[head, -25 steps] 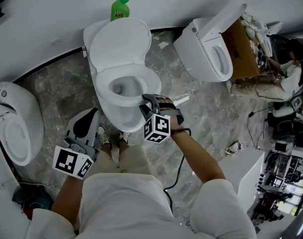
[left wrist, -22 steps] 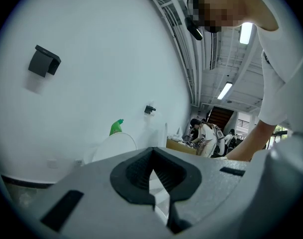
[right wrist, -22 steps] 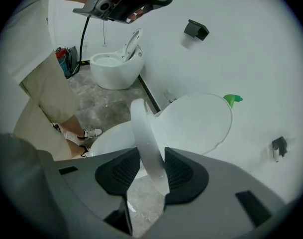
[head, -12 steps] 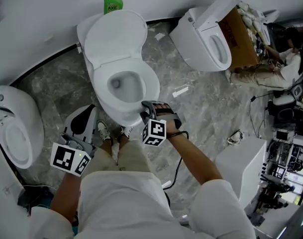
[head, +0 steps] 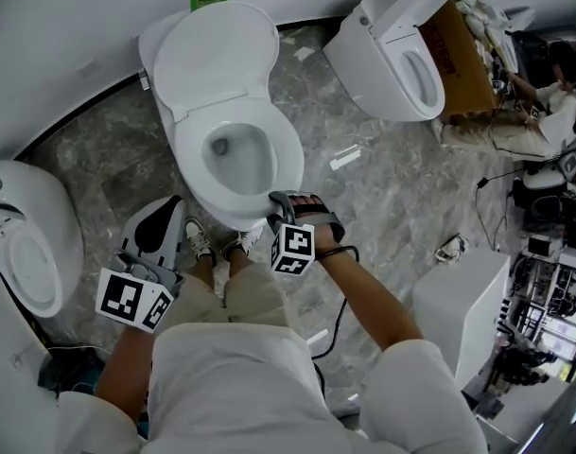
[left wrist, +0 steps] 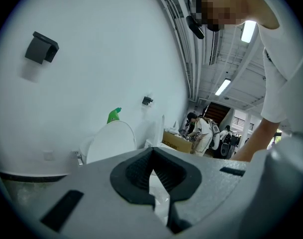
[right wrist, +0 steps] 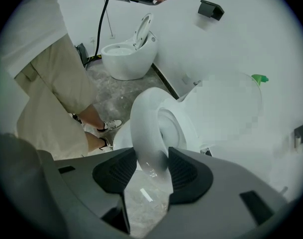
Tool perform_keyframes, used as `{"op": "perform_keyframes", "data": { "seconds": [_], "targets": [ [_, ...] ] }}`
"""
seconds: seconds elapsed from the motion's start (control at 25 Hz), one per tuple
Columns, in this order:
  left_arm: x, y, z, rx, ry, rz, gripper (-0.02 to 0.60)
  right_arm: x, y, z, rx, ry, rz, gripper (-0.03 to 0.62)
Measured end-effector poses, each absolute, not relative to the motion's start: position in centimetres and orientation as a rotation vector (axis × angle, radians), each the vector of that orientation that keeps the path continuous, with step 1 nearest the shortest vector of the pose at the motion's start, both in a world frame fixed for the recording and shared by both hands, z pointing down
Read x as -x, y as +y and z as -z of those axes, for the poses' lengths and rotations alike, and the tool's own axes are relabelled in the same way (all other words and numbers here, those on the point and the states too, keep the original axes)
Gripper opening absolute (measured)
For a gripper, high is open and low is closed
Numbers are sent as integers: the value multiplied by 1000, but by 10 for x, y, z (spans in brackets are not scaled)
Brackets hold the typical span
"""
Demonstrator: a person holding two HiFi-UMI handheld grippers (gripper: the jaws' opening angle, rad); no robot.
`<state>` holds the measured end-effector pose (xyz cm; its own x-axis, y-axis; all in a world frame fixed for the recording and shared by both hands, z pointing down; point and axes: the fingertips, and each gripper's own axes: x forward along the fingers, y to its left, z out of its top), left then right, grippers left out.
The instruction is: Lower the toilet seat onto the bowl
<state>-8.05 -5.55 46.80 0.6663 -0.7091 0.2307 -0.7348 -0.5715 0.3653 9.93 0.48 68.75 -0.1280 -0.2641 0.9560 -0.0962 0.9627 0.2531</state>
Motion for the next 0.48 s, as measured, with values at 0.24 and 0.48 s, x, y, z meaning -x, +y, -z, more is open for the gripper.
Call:
{"op": "perform_keyframes", "data": {
  "seconds": [0.24,0.48],
  "targets": [
    [71,-59,-487,-2436,-1103,-107,-5,-101,14,-704,-245,-1696,144,199],
    [53,-54,-504,-2424,-1066,-141,-5,-105,28,-721,-214,-1705,118,215]
  ]
}}
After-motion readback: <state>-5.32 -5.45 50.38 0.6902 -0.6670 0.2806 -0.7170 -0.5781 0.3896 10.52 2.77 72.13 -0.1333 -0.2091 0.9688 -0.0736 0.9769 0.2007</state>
